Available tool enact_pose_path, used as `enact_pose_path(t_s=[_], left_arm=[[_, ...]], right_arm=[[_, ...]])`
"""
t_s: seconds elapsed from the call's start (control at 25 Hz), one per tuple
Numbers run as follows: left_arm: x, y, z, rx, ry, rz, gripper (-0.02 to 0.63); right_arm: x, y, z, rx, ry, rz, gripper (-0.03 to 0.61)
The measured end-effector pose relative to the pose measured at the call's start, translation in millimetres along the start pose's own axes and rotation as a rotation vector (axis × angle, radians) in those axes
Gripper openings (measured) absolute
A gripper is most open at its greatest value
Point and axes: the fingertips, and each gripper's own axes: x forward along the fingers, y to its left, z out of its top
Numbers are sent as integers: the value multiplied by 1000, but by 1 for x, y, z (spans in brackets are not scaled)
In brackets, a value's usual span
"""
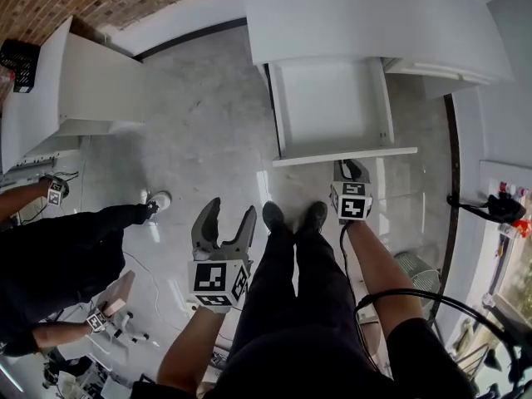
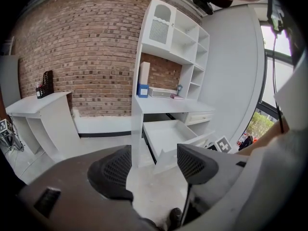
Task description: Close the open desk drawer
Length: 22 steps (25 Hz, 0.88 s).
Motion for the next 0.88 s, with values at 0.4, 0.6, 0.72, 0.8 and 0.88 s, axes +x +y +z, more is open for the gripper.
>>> enact_pose_path(t_s=[0.4,0.6,0.72,0.8,0.88], left_arm=[[3,21,15,-7,-18,-44,291],[4,49,22,-10,-43,-25,291],[6,69,26,-25,-55,0,291],[10,79,27,-39,-54,17,291],[17,85,30,-55,-50,34,291]], right_arm=[[21,-5,19,57,29,-33,78],[39,-11,43,56,9,-50,78],[49,-13,58,48,-2,-58,78],[56,-14,67,49,-4,-58,78],[64,-15,78,50,-6,-52,78]])
